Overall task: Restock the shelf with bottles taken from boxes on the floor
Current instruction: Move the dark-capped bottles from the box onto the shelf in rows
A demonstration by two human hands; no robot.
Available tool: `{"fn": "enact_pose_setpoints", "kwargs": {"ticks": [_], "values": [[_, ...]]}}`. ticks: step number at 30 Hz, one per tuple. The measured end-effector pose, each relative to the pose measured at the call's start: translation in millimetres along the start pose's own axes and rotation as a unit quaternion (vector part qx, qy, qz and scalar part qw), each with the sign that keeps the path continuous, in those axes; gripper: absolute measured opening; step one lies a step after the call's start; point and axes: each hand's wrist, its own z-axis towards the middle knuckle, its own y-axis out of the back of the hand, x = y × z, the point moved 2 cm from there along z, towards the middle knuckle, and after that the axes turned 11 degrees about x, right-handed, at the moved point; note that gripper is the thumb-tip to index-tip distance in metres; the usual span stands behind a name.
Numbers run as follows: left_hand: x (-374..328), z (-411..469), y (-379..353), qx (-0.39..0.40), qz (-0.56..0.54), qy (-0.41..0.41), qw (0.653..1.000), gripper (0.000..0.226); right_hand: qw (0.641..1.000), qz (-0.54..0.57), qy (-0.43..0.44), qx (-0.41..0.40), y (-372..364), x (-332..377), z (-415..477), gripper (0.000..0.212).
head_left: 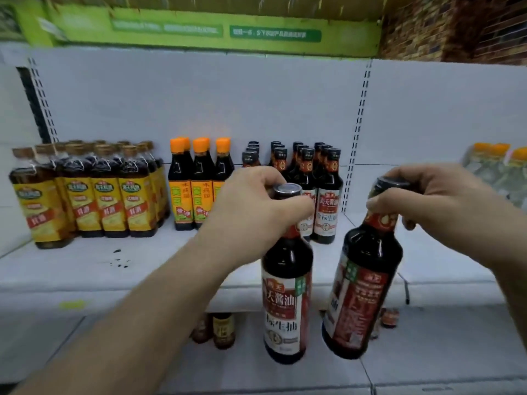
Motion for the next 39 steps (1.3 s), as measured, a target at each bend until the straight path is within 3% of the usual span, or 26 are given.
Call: {"fn": "enact_pose_setpoints", "kwargs": {"ticks": [4, 18, 24, 30, 34, 39], "values": [[-2.3, 36.0, -2.6, -0.022, 0.012, 0.005, 1.000, 0.018, 1.000, 0.005, 0.013, 0.020, 16.8, -12.2, 38.3, 0.018], [28.3, 129.5, -12.4, -0.056, 0.055, 0.008, 0.997, 0.022, 0.999, 0.032, 0.023, 0.025, 19.1, -64.3, 143.4, 0.021], [50.9, 150.9, -16.4, -0.045, 0.079, 0.043, 0.995, 0.025, 0.997, 0.040, 0.010, 0.058, 7.0, -82.8, 169.3, 0.035], [62.3, 159.1, -21.2, -0.050, 0.080, 0.056, 0.994, 0.022, 0.996, 0.041, 0.005, 0.077, -4.7, -93.1, 185.8, 0.034], [62.8, 162.7, -22.8, -0.062, 0.088, 0.063, 0.992, 0.022, 0.996, 0.033, 0.003, 0.086, -9.3, -95.5, 191.0, 0.018], [68.1, 166.4, -28.6, -0.083, 0.096, 0.061, 0.990, 0.029, 0.996, 0.037, -0.001, 0.086, -16.0, -95.7, 194.5, 0.015]]}}
